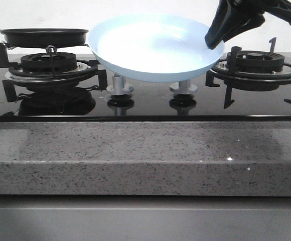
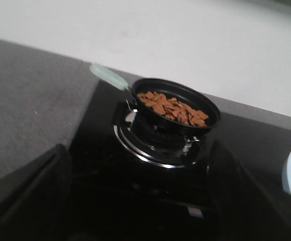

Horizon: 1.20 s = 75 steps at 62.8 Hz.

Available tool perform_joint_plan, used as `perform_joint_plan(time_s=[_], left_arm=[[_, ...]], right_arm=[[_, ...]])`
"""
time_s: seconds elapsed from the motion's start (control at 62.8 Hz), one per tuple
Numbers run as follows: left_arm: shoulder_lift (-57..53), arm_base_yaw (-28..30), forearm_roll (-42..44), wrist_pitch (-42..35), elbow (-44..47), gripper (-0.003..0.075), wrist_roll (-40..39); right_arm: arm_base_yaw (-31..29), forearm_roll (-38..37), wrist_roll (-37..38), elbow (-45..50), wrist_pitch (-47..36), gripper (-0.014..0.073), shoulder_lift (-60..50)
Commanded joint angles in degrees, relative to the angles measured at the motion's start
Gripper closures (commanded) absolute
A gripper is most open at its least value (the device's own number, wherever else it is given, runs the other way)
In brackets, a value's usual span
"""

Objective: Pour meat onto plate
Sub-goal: 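Grasp the pale green handle of the black pan with the left gripper, then lift the pan with the left gripper and move it over the plate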

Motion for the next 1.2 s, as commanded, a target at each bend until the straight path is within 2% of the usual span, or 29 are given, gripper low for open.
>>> perform_joint_plan(time_s=[0.0, 0.175, 0.303, 0.398, 0.494, 0.637, 0.956, 1.179], left_arm=[[7.05, -0.19, -6.27, -2.58, -5.23, 0.0176, -0.4], [20.2, 0.52, -10.93, -0.96, -13.56, 0.0176, -0.4], [30.31, 5.69, -15.24, 8.29, -21.81, 0.0177, 1.01], [36.09, 9.93, -24.58, 15.75, -27.45, 0.0177, 9.43], [40.37, 15.76, -38.25, 24.34, -31.61, 0.0177, 19.73], [47.26, 23.54, -49.81, 34.17, -36.88, 0.0177, 25.02], [59.86, 25.08, -52.62, 41.1, -49.33, 0.0177, 25.19], [65.01, 24.97, -52.9, 41.24, -54.54, 0.0177, 23.33]], right_arm=[[-0.21, 1.99, -0.75, -1.45, -2.32, 0.0652, -2.68], [-0.21, 1.99, -0.75, -1.45, -2.32, 0.0652, -2.68], [-0.21, 1.99, -0.75, -1.45, -2.32, 0.0652, -2.68], [-0.21, 1.99, -0.75, -1.45, -2.32, 0.0652, -2.68], [-0.21, 1.99, -0.75, -1.45, -2.32, 0.0652, -2.68], [-0.21, 1.99, -0.75, -1.45, -2.32, 0.0652, -2.68], [-0.21, 1.99, -0.75, -1.45, -2.32, 0.0652, -2.68], [-0.21, 1.99, -0.75, -1.45, -2.32, 0.0652, -2.68]])
